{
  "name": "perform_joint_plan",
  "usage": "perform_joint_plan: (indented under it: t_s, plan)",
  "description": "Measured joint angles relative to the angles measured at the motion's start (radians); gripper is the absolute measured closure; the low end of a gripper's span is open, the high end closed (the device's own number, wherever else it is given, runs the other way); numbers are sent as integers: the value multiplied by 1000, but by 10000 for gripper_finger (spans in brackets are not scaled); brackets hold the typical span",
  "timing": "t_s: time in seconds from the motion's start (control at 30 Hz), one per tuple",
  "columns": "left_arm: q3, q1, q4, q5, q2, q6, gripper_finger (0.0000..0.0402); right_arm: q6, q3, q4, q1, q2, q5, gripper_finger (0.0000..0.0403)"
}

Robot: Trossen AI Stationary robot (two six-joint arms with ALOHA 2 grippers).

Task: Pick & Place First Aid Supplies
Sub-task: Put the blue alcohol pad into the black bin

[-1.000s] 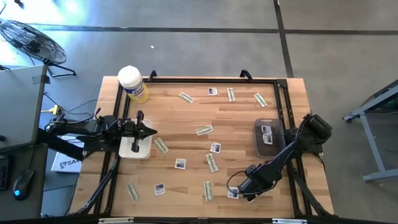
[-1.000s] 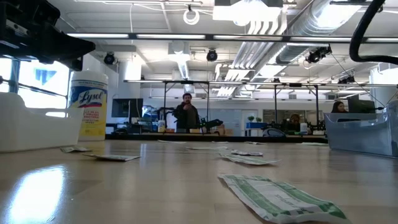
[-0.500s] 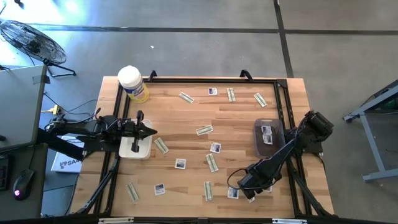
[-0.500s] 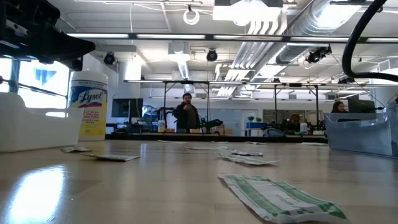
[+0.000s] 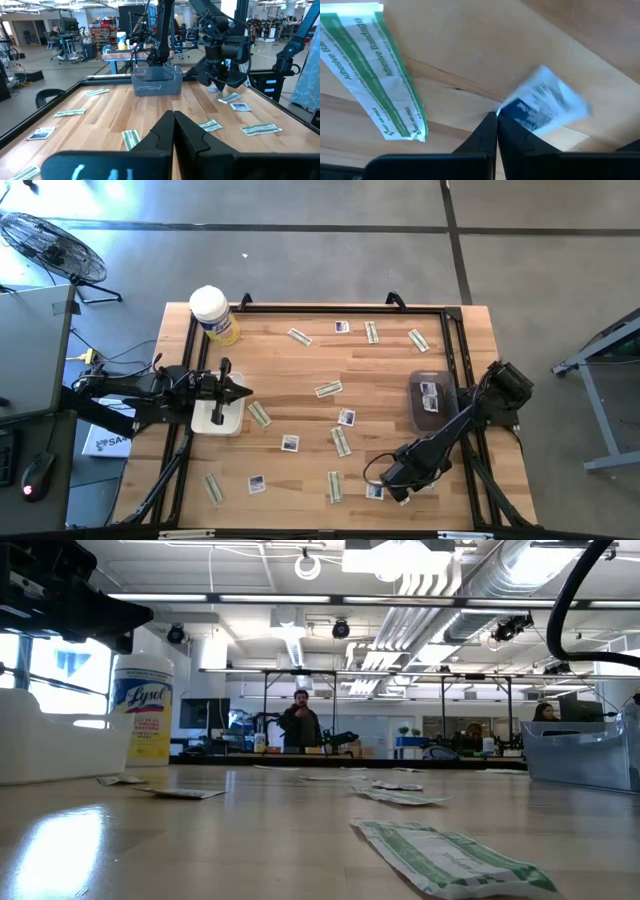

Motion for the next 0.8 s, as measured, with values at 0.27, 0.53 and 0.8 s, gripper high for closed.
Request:
perform_joint_plan:
  t_s: [0.27,0.53,0.8]
  plan:
    - [0,0,0,0,0,0,401,-18,201,-203,-4,0,46,401]
    - [0,0,0,0,0,0,401,-111,477,-537,-35,-1,152,402]
    - [0,0,0,0,0,0,401,-243,578,-837,-143,-56,290,402]
